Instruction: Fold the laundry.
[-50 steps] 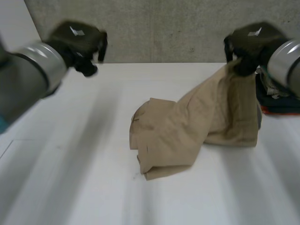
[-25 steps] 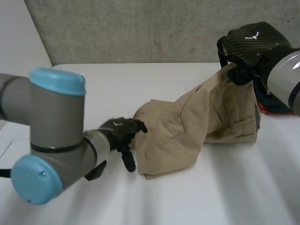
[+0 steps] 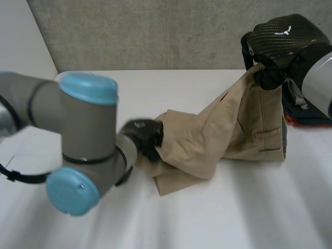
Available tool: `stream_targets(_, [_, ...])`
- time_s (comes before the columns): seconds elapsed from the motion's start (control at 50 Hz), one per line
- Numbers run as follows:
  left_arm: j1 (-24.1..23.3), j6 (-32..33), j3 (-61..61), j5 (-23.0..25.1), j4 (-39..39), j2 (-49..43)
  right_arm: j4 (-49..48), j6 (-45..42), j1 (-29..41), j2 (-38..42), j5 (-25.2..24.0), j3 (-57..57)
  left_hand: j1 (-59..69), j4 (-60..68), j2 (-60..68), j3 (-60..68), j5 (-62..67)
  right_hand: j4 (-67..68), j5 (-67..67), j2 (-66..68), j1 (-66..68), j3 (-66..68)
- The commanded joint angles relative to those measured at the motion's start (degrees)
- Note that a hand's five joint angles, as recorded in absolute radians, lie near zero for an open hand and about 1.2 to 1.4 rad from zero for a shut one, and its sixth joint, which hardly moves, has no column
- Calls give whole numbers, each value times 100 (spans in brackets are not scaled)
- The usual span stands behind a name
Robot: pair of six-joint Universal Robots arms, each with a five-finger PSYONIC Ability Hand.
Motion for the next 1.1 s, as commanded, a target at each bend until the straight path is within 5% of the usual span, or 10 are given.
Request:
stream_targets(0.02, [717,1394,1231,46,570,257,-779,-59,-199,1089,19,-655,1317,1171,1155,1208,1349,1135,1204,1276,1633,1207])
stream_targets(0.16, [1060,2072,3759,292,2157,-261,-3850,389,-225,2055,536,-1797,1317,1171,1155,1208,1349,1135,1204,1276,1633,1207])
stream_targets(0.28, [1175,1931,4335,99,3469,-209,-5816,451,-172,2347,705,-2238,1317,1171,1155,1208,1349,1135,1204,1276,1633,1207])
stream_targets(0.5, [1394,1896,2228,-7,3602,476,-5202,864,-93,2408,-148,-1703,1317,1171,1155,1208,1349,1135,1204,1276,1633,1207])
stream_targets(0.8, [1377,2536,-1833,494,3524,714,-4350,444,-409,2812,-728,1223,1317,1171,1155,1208,1349,1135,1204,1276,1633,1207])
stream_targets(0.96, [1333,3345,-3055,503,2462,1275,-3700,-339,-691,2401,-754,2313,1317,1171,1155,1208,1349,1135,1204,1276,1633,1207])
stream_targets(1.1, [1184,3381,-3329,468,1135,2040,-1627,-1156,-875,1214,-798,2727,1317,1171,1155,1208,1349,1135,1204,1276,1633,1207])
